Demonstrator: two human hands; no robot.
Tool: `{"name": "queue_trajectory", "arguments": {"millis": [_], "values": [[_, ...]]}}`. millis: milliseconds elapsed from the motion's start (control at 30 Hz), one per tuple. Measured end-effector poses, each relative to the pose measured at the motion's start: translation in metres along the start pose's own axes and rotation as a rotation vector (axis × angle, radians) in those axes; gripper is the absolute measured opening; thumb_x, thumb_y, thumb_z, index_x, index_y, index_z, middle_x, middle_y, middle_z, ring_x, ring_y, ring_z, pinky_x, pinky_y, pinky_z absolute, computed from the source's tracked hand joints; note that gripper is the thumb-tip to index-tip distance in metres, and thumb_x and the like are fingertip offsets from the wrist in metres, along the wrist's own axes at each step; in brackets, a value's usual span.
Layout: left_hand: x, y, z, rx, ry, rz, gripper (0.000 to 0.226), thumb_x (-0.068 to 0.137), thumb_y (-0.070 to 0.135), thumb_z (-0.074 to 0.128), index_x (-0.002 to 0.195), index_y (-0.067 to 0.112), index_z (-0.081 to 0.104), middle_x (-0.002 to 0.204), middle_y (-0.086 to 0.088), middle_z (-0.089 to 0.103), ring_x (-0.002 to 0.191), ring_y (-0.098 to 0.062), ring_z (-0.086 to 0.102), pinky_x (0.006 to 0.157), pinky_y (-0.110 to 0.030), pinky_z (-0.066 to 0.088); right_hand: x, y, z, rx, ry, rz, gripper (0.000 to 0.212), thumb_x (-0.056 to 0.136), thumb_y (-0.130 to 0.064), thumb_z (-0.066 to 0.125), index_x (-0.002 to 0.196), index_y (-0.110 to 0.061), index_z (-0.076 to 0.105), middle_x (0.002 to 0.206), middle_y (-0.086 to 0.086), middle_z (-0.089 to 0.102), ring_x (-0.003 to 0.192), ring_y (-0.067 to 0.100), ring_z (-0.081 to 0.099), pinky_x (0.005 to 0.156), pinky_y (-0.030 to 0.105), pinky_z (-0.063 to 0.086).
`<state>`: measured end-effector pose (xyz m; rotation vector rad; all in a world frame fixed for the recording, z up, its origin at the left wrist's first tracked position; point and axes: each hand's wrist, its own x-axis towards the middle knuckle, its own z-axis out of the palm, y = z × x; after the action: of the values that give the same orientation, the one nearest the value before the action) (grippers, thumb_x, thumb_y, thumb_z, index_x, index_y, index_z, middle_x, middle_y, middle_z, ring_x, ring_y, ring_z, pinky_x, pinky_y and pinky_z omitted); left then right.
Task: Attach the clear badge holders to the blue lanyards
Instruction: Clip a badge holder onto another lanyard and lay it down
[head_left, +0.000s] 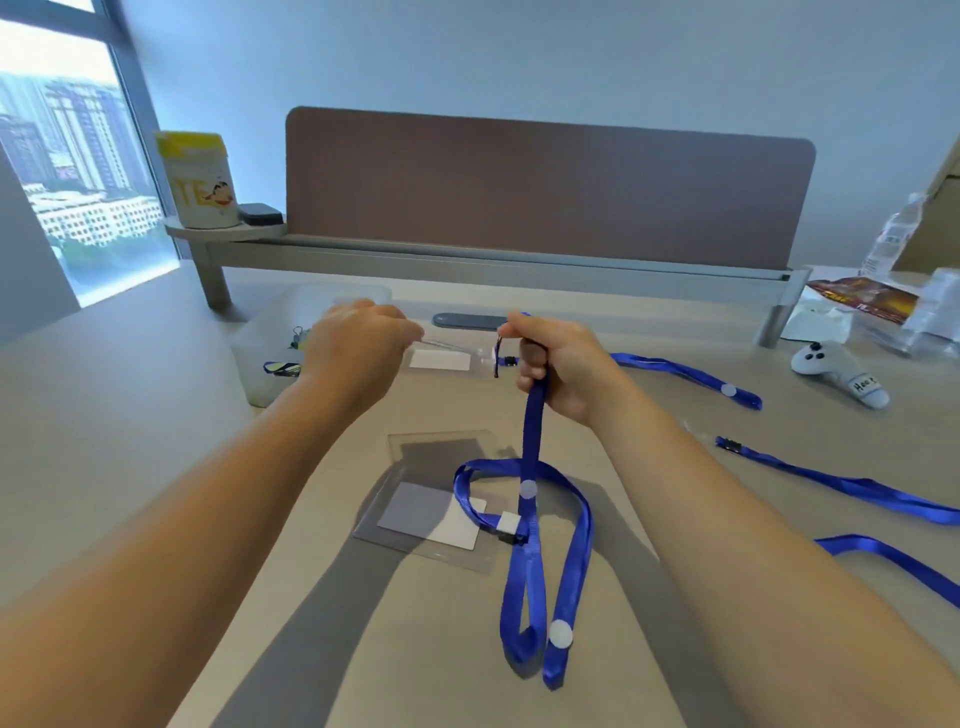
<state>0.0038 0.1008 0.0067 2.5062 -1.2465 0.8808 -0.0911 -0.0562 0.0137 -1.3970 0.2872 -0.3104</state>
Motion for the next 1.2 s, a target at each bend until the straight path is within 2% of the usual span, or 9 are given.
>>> {"name": "queue_trajectory", "arguments": {"millis": [100,233,400,467,567,700,933,1100,1200], "values": [[-0.006,-0.004,-0.004,-0.042,0.098,0.034,0.019,0.075,0.002,0.068,0.093,0.005,0.070,0.093,-0.021,0.073,0.081,-0.040,0.064,0.071,-0.045,0.053,-0.001,-0.014,-0.002,0.058,0.207,-0.042,0.030,0.094,-0.019,0.046,0.066,-0.012,0.053,0.029,-0.010,0.031,0.032,0.006,0.027,0.044,0.021,0.029],[-0.011,-0.013,0.001,-0.207,0.190,-0.179,0.018,0.086,0.010,0.056,0.098,0.005,0.068,0.098,-0.023,0.070,0.085,-0.041,0.063,0.076,-0.044,0.052,-0.002,-0.017,-0.014,-0.252,0.433,0.049,0.030,0.092,-0.017,0.042,0.062,-0.013,0.047,0.048,0.001,0.035,0.044,0.013,0.028,0.046,0.024,0.029],[-0.009,-0.012,0.002,-0.364,0.319,-0.324,0.020,0.088,0.008,0.051,0.100,0.003,0.067,0.098,-0.024,0.070,0.084,-0.040,0.062,0.075,-0.039,0.050,-0.015,-0.009,-0.019,-0.565,0.202,0.265,0.026,0.090,-0.017,0.043,0.067,-0.009,0.051,0.061,0.006,0.051,0.052,0.016,0.046,0.054,0.025,0.039],[-0.008,-0.008,0.001,-0.399,0.338,-0.316,0.020,0.088,0.007,0.053,0.102,0.001,0.065,0.101,-0.023,0.069,0.088,-0.039,0.062,0.076,-0.036,0.049,-0.017,-0.006,-0.018,-0.601,0.055,0.264,0.020,0.090,-0.017,0.043,0.091,-0.006,0.059,0.083,0.007,0.062,0.075,0.018,0.057,0.073,0.028,0.044],[-0.008,-0.001,0.001,-0.445,0.339,-0.243,0.020,0.086,0.003,0.054,0.102,-0.001,0.065,0.102,-0.024,0.069,0.091,-0.038,0.063,0.079,-0.036,0.049,-0.015,-0.003,-0.016,-0.428,-0.078,0.201,0.036,0.090,-0.017,0.044,0.125,-0.011,0.050,0.108,0.002,0.059,0.108,0.020,0.048,0.099,0.038,0.032],[-0.008,0.009,0.004,-0.488,0.315,-0.163,0.019,0.083,-0.001,0.056,0.100,-0.004,0.065,0.098,-0.026,0.069,0.088,-0.037,0.065,0.078,-0.033,0.045,-0.013,-0.004,-0.009,-0.261,-0.141,0.128,0.019,0.092,-0.018,0.042,0.100,-0.023,0.059,0.108,-0.001,0.057,0.112,0.020,0.046,0.107,0.042,0.028],[-0.012,0.013,0.008,-0.517,0.204,-0.277,0.022,0.088,0.006,0.052,0.105,0.002,0.064,0.102,-0.021,0.070,0.091,-0.036,0.061,0.079,-0.032,0.043,-0.011,-0.001,-0.009,-0.163,-0.040,0.020,0.024,0.096,-0.013,0.040,0.082,-0.011,0.059,0.074,0.003,0.058,0.072,0.012,0.058,0.071,0.024,0.048],[-0.012,0.017,0.014,-0.475,-0.316,-0.371,0.025,0.087,0.014,0.053,0.112,0.010,0.059,0.119,-0.013,0.062,0.104,-0.027,0.056,0.087,-0.037,0.045,-0.009,0.000,-0.001,-0.275,0.057,0.012,0.015,0.093,-0.011,0.049,0.087,-0.004,0.061,0.065,0.003,0.054,0.055,0.010,0.046,0.056,0.019,0.043],[-0.009,0.027,0.013,-0.572,-0.393,-0.313,0.043,0.083,0.017,0.059,0.125,0.012,0.047,0.131,-0.011,0.053,0.118,-0.024,0.049,0.095,-0.035,0.042,-0.008,0.000,0.004,-0.312,0.081,-0.037,0.015,0.091,-0.009,0.051,0.095,0.001,0.062,0.064,0.003,0.051,0.051,0.010,0.039,0.050,0.020,0.036]]}}
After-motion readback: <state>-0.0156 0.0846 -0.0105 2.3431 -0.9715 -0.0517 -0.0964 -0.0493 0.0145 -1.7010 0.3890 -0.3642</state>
